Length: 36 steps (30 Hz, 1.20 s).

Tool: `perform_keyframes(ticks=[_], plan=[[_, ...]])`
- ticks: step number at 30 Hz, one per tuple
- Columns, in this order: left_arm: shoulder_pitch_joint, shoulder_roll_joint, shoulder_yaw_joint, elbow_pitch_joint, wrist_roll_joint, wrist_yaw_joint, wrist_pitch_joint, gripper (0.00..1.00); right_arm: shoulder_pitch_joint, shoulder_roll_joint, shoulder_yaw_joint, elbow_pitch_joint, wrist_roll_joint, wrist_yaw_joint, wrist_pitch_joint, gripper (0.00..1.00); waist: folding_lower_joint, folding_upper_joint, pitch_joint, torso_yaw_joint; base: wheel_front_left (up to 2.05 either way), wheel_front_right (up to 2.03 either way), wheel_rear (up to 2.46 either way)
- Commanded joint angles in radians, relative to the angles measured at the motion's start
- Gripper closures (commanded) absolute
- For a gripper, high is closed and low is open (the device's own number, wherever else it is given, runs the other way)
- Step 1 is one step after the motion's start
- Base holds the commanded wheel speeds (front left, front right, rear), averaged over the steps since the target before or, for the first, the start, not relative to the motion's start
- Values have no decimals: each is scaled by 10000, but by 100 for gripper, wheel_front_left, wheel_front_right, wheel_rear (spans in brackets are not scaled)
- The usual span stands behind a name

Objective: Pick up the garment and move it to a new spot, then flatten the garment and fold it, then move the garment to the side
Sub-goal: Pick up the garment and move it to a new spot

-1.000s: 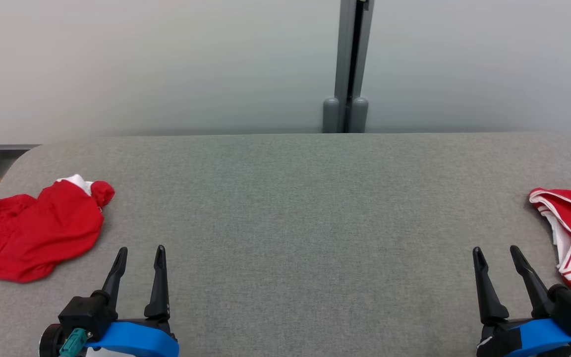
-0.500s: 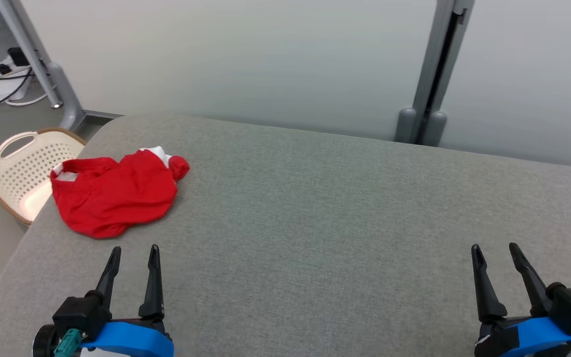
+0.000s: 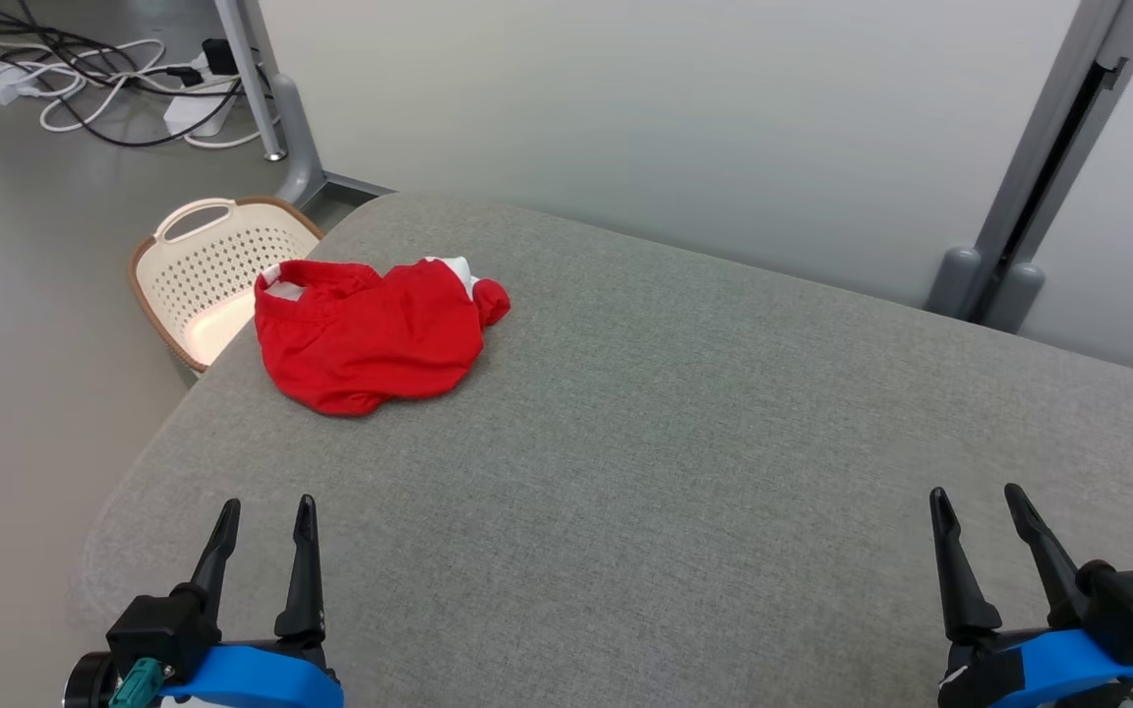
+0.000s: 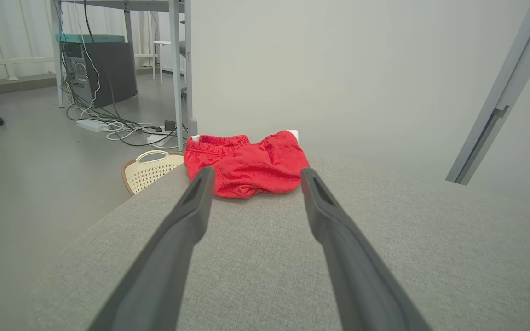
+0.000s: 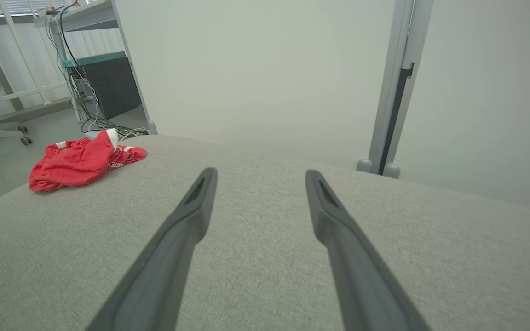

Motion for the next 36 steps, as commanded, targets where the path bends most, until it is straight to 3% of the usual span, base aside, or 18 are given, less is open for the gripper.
perform_keyframes(ticks=[1,10,22,29,36], plan=[[65,31,55,-4,-18,-69,-45,0,-129,-19,-7,14,-46,1,-25,0,0,-1,105,189,0,0,0],[-16,20,5,8,-61,-78,-45,0,-163,-21,-57,-38,-84,1,0,0,0,-1,280,697,0,0,0],[-502,89,33,46,-260,-79,17,0,-291,-136,66,-109,-15,1,-39,0,0,-1,571,659,0,0,0],[-2665,937,175,-606,-1427,-86,1275,0,-614,-314,208,-490,-145,1,168,0,0,-1,1454,470,0,0,0],[-4817,1757,972,172,-2836,-82,2923,0,-1457,-734,786,-858,-189,1,397,0,0,-1,2764,-522,0,0,0]])
